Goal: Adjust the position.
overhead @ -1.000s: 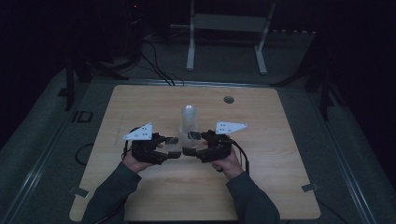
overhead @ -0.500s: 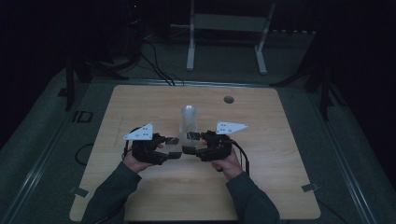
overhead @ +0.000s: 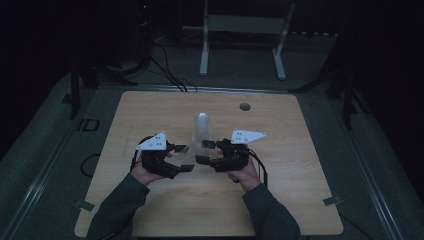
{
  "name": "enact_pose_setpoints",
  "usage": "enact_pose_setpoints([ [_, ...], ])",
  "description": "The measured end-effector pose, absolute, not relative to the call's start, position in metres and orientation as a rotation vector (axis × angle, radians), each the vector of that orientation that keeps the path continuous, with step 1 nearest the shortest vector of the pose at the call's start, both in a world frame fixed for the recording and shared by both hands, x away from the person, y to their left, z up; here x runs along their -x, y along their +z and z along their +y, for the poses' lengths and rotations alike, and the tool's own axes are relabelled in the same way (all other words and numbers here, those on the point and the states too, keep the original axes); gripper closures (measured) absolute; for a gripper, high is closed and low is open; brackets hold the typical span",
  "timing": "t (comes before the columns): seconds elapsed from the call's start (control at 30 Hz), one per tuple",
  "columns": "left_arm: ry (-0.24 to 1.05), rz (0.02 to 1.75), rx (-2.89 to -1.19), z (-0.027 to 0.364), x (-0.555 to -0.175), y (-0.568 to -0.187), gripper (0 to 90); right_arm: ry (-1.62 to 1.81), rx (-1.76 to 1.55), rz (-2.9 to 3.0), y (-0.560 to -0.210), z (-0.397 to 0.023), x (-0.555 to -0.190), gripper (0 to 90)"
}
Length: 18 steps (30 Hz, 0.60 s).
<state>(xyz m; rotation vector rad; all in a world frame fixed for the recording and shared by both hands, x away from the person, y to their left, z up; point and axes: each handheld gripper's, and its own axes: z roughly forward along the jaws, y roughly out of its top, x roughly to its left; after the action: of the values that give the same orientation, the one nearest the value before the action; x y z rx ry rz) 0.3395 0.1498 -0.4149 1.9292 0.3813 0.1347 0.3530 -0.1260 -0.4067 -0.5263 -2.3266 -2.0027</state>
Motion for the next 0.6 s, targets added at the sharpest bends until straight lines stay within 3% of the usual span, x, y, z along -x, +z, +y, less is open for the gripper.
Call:
enact_pose_setpoints([
  [0.6,0.35,0.418,-2.076,0.136,-0.33,-0.404,22.8,-1.927,0.538,-2.533,-0.402,-0.118,-0.348,33.1],
])
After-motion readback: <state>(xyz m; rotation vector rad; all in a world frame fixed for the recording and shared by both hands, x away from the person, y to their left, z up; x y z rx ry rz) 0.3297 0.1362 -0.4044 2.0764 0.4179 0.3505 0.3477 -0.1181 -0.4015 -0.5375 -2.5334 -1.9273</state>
